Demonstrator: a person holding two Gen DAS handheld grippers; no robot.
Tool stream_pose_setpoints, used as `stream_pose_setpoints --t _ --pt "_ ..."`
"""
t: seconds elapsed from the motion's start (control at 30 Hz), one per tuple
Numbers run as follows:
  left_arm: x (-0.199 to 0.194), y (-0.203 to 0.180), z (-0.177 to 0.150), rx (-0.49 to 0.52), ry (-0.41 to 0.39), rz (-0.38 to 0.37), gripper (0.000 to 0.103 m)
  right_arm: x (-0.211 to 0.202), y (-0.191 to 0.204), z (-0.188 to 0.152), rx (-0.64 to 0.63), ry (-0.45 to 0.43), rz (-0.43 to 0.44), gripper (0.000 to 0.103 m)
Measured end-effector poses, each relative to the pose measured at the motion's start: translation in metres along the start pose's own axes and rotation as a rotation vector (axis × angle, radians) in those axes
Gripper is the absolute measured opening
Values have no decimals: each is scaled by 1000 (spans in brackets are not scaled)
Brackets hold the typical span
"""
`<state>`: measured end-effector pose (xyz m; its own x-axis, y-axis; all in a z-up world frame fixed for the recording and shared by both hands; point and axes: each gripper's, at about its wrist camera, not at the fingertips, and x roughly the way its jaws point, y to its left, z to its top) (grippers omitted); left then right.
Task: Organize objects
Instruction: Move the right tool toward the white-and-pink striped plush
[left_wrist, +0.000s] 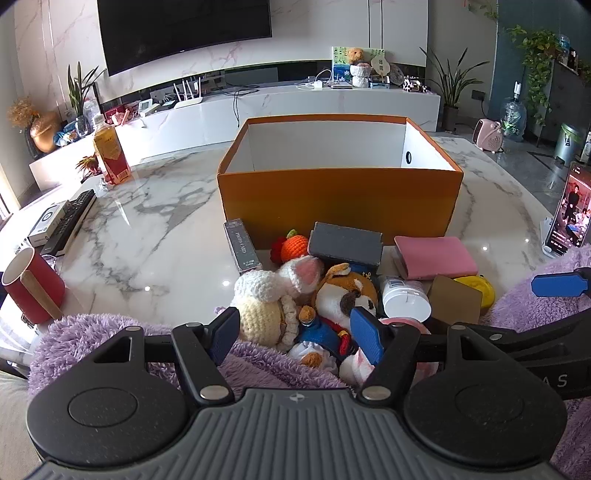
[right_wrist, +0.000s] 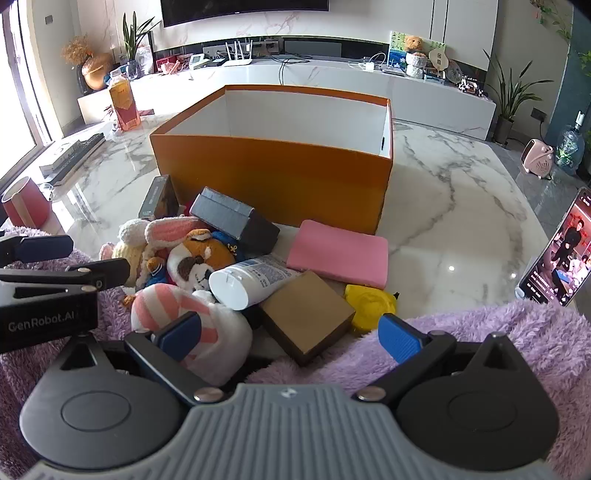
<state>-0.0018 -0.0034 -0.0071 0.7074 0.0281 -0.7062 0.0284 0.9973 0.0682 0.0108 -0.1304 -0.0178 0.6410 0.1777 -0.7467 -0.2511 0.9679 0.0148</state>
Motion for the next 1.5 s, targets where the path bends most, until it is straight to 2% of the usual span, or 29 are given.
stream_pose_setpoints --t 0.7,0.93,1.07,1.17,1.23,1.37,1.43,1.5 --pt "1 3 -3 -5 17 -4 79 2 5 -1 -18 8 -6 102" --pt "3 6 -4 -8 33 -26 78 4 4 -1 -12 18 0 102" --pt "4 9 -3 -17 45 -65 69 4 2 -1 3 14 6 101" --pt "4 9 -2 -23 62 -109 58 3 0 1 16 12 27 91" --pt "5 8 -2 -19 72 -134 48 4 0 2 22 13 42 85" --pt "2 5 -1 -12 69 -216 45 7 -2 4 30 31 49 73" --pt "2 2 0 -6 77 -243 34 8 -4 4 51 50 74 69" --pt "2 1 1 4 82 -256 30 7 -8 5 90 60 99 67"
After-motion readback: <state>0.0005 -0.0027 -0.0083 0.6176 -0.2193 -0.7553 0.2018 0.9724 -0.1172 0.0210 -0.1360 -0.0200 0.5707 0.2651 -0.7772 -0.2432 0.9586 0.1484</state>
